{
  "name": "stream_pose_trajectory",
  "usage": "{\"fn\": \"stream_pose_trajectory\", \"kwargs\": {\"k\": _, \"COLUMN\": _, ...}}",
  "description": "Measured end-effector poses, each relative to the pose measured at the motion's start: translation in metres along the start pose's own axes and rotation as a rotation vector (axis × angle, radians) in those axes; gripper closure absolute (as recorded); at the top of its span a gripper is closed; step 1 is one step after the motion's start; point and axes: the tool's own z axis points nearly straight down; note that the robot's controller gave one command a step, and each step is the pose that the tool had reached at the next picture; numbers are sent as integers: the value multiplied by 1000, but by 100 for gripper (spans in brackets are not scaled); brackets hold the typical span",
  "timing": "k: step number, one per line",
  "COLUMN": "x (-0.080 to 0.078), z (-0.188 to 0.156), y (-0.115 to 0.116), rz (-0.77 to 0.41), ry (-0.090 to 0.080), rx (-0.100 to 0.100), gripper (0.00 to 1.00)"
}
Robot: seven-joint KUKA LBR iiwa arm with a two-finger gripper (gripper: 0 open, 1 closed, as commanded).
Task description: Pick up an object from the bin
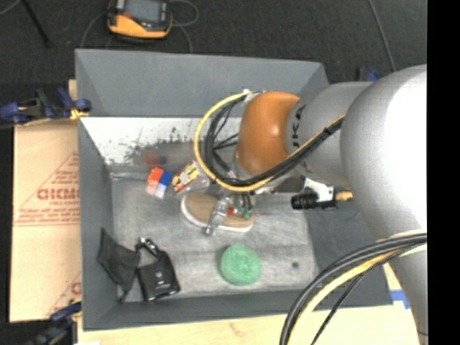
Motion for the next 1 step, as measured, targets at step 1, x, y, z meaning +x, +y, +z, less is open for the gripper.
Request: {"fn": "stream_pose_trajectory", "kwargs": {"k": 1, "x": 0, "z": -1, "y": 0, "rz": 0, "ry": 1, "rx": 0, "gripper": 100}}
